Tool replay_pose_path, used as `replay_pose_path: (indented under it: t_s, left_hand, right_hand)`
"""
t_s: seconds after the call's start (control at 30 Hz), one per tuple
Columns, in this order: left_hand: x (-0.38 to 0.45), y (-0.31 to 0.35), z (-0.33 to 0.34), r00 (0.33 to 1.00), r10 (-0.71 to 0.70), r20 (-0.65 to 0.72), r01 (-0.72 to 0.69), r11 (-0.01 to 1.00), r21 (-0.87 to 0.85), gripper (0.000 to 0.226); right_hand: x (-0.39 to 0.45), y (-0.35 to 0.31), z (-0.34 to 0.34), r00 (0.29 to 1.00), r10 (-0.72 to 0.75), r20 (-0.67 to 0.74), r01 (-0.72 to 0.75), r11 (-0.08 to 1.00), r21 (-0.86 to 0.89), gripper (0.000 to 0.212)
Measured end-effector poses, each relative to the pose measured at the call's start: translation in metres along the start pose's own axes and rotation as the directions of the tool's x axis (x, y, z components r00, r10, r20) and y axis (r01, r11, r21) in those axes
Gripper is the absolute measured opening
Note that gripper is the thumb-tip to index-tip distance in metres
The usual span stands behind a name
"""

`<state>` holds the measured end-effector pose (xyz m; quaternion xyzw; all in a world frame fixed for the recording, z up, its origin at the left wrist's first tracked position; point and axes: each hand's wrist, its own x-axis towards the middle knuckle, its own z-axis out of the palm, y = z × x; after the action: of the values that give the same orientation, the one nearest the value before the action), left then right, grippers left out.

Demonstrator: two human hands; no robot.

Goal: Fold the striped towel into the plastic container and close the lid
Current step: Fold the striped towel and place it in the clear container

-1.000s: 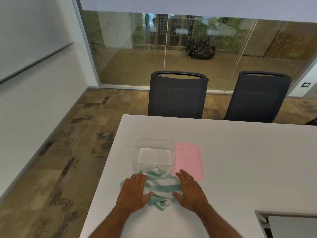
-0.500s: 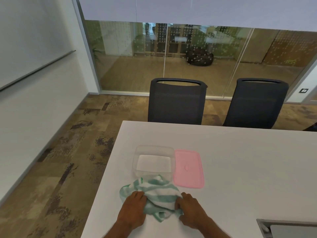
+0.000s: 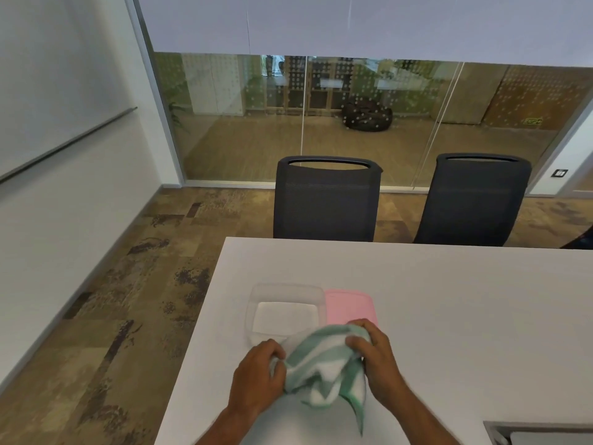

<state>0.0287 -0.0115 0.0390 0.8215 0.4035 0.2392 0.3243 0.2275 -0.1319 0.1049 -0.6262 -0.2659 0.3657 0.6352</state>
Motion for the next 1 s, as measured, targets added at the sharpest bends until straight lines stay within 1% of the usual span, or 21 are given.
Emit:
replay_pose_path:
  t_s: [0.07, 0.1, 0.17, 0.2, 0.27, 0.3, 0.33, 0.37, 0.43, 0.5, 0.53, 0.63, 0.67, 0.7, 0.73, 0.77, 0.8, 0.83, 0.87, 0.93, 1.0]
  left_hand:
    - [0.007, 0.017, -0.002, 0.994, 0.072, -0.076, -0.081, 0.990, -0.119, 0.013]
    - [0.009, 0.028, -0.004, 0.988, 0.117, -0.105, -0.136, 0.970, -0.200, 0.022]
    - [0.011, 0.051, -0.012, 0.973, 0.196, -0.118, -0.227, 0.901, -0.370, 0.048]
    - [0.012, 0.061, -0.015, 0.966, 0.231, -0.117, -0.259, 0.870, -0.420, 0.062]
    - [0.015, 0.077, -0.017, 0.948, 0.298, -0.112, -0.317, 0.857, -0.405, 0.084]
    - [0.016, 0.083, -0.017, 0.936, 0.331, -0.122, -0.352, 0.861, -0.368, 0.087]
    - [0.018, 0.090, -0.017, 0.925, 0.351, -0.146, -0.380, 0.864, -0.332, 0.082]
    - [0.021, 0.096, -0.017, 0.918, 0.350, -0.185, -0.393, 0.865, -0.313, 0.070]
    - [0.027, 0.108, -0.020, 0.917, 0.306, -0.257, -0.381, 0.863, -0.333, 0.039]
    - [0.036, 0.116, -0.025, 0.931, 0.244, -0.271, -0.337, 0.861, -0.382, 0.016]
    - [0.041, 0.119, -0.028, 0.938, 0.220, -0.268, -0.316, 0.861, -0.399, 0.013]
    - [0.056, 0.127, -0.041, 0.961, 0.150, -0.233, -0.245, 0.853, -0.460, 0.011]
    - [0.061, 0.131, -0.046, 0.964, 0.132, -0.233, -0.229, 0.856, -0.464, 0.013]
    - [0.067, 0.135, -0.051, 0.965, 0.113, -0.237, -0.215, 0.859, -0.466, 0.017]
    - [0.074, 0.141, -0.056, 0.967, 0.089, -0.240, -0.197, 0.858, -0.474, 0.022]
    - [0.080, 0.146, -0.062, 0.969, 0.069, -0.236, -0.180, 0.852, -0.492, 0.028]
    - [0.086, 0.152, -0.069, 0.972, 0.060, -0.228, -0.172, 0.844, -0.509, 0.034]
    - [0.092, 0.157, -0.076, 0.974, 0.063, -0.219, -0.172, 0.835, -0.522, 0.039]
    - [0.096, 0.164, -0.083, 0.975, 0.069, -0.210, -0.174, 0.826, -0.535, 0.041]
    - [0.104, 0.176, -0.097, 0.976, 0.097, -0.193, -0.190, 0.812, -0.552, 0.039]
    - [0.109, 0.188, -0.108, 0.972, 0.147, -0.184, -0.224, 0.816, -0.532, 0.040]
  right_hand:
    - [0.007, -0.020, 0.007, 0.998, 0.062, -0.026, -0.058, 0.987, 0.150, 0.033]
    - [0.010, -0.028, 0.009, 0.995, 0.097, -0.028, -0.089, 0.972, 0.220, 0.033]
    - [0.015, -0.045, 0.013, 0.983, 0.185, -0.002, -0.175, 0.930, 0.323, 0.037]
    - [0.018, -0.052, 0.014, 0.975, 0.221, 0.010, -0.210, 0.914, 0.347, 0.038]
    - [0.023, -0.064, 0.015, 0.959, 0.285, 0.010, -0.269, 0.892, 0.363, 0.038]
    - [0.026, -0.068, 0.016, 0.947, 0.322, 0.016, -0.304, 0.876, 0.375, 0.044]
    - [0.027, -0.071, 0.017, 0.934, 0.356, 0.030, -0.340, 0.857, 0.387, 0.052]
    - [0.028, -0.075, 0.020, 0.923, 0.381, 0.051, -0.367, 0.837, 0.405, 0.061]
    - [0.030, -0.082, 0.023, 0.922, 0.381, 0.069, -0.372, 0.822, 0.430, 0.071]
    - [0.034, -0.085, 0.023, 0.931, 0.362, 0.054, -0.350, 0.834, 0.426, 0.062]
    - [0.036, -0.086, 0.022, 0.936, 0.347, 0.056, -0.337, 0.840, 0.425, 0.054]
    - [0.037, -0.096, 0.018, 0.958, 0.266, 0.109, -0.287, 0.873, 0.394, 0.040]
    - [0.038, -0.101, 0.018, 0.964, 0.247, 0.095, -0.265, 0.898, 0.352, 0.038]
    - [0.037, -0.105, 0.017, 0.969, 0.242, 0.046, -0.245, 0.925, 0.290, 0.035]
    - [0.038, -0.107, 0.016, 0.971, 0.234, -0.038, -0.223, 0.956, 0.192, 0.035]
    - [0.039, -0.109, 0.015, 0.970, 0.200, -0.135, -0.197, 0.980, 0.041, 0.038]
    - [0.041, -0.111, 0.013, 0.968, 0.128, -0.214, -0.160, 0.977, -0.139, 0.042]
    - [0.041, -0.114, 0.012, 0.967, 0.030, -0.253, -0.104, 0.954, -0.282, 0.044]
    - [0.040, -0.118, 0.011, 0.962, -0.075, -0.264, -0.030, 0.928, -0.372, 0.044]
    - [0.031, -0.131, 0.015, 0.931, -0.281, -0.234, 0.173, 0.901, -0.398, 0.045]
    - [0.023, -0.145, 0.024, 0.864, -0.477, -0.162, 0.367, 0.815, -0.448, 0.051]
